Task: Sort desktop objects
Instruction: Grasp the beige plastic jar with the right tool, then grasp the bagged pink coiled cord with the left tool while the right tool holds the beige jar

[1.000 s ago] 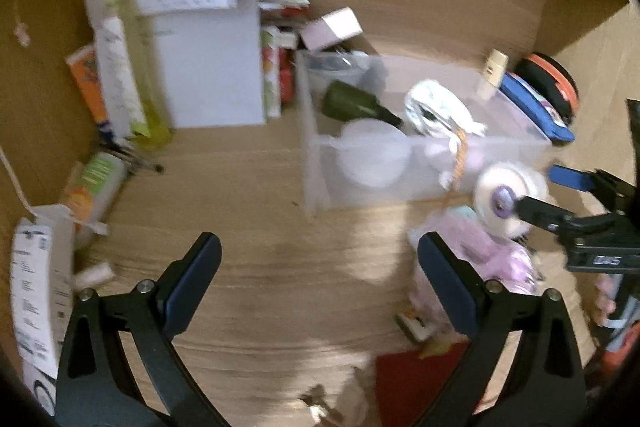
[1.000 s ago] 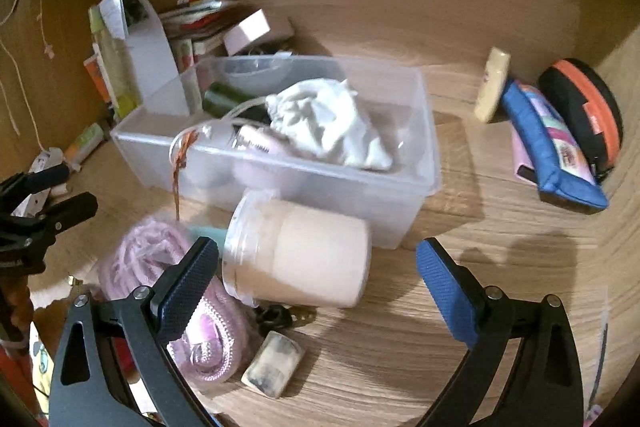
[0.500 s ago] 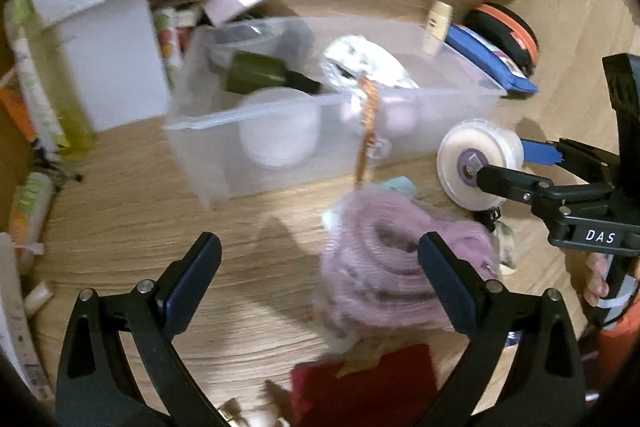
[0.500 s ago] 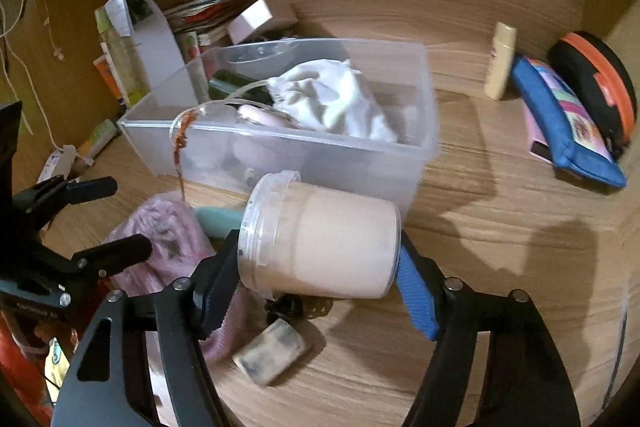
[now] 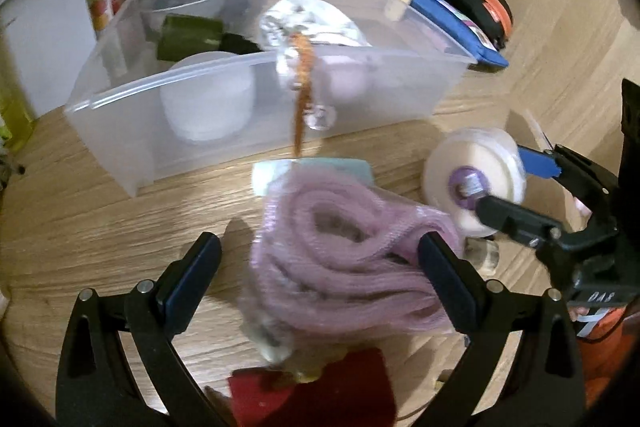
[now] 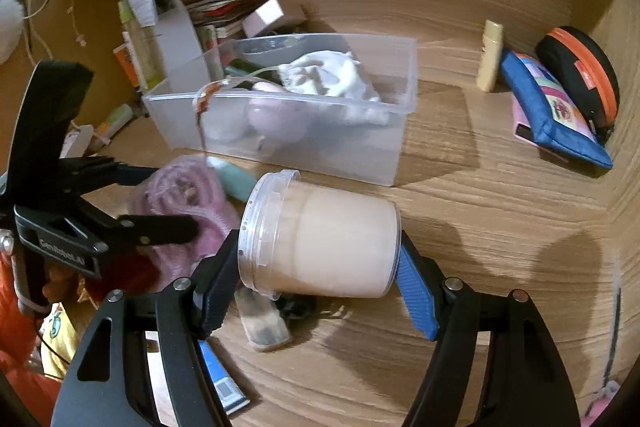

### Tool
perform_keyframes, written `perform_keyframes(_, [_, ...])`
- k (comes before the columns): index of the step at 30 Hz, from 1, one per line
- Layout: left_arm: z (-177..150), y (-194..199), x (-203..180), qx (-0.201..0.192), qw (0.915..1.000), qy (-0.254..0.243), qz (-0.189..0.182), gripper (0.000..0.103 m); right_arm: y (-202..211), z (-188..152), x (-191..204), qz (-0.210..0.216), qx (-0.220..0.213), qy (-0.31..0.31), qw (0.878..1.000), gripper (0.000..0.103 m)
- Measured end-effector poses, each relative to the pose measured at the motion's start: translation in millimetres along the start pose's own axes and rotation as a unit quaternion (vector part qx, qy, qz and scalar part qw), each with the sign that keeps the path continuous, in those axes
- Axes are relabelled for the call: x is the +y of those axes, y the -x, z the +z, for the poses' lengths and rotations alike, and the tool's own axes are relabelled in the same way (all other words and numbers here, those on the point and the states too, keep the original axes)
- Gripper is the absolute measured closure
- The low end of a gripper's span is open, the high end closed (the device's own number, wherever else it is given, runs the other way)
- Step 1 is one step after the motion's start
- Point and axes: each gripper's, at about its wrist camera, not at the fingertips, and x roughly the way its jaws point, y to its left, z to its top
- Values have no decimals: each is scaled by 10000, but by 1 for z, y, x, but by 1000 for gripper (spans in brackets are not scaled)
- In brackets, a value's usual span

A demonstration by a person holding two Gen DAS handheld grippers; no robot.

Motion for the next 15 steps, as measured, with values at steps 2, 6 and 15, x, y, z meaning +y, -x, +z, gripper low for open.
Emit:
perform_keyframes(2, [-1, 1, -8, 26, 9999, -121, -59, 8, -1, -2, 6, -10, -73, 41, 10000, 34])
perform_keyframes(6, [1, 7, -13, -37, 9997, -237, 93, 20, -4, -7, 10, -108, -140, 62, 9998, 34])
perform_keyframes(15, [-3, 45, -17, -396, 9990, -161, -123, 34, -9, -6, 8, -79, -57, 22, 9999, 35])
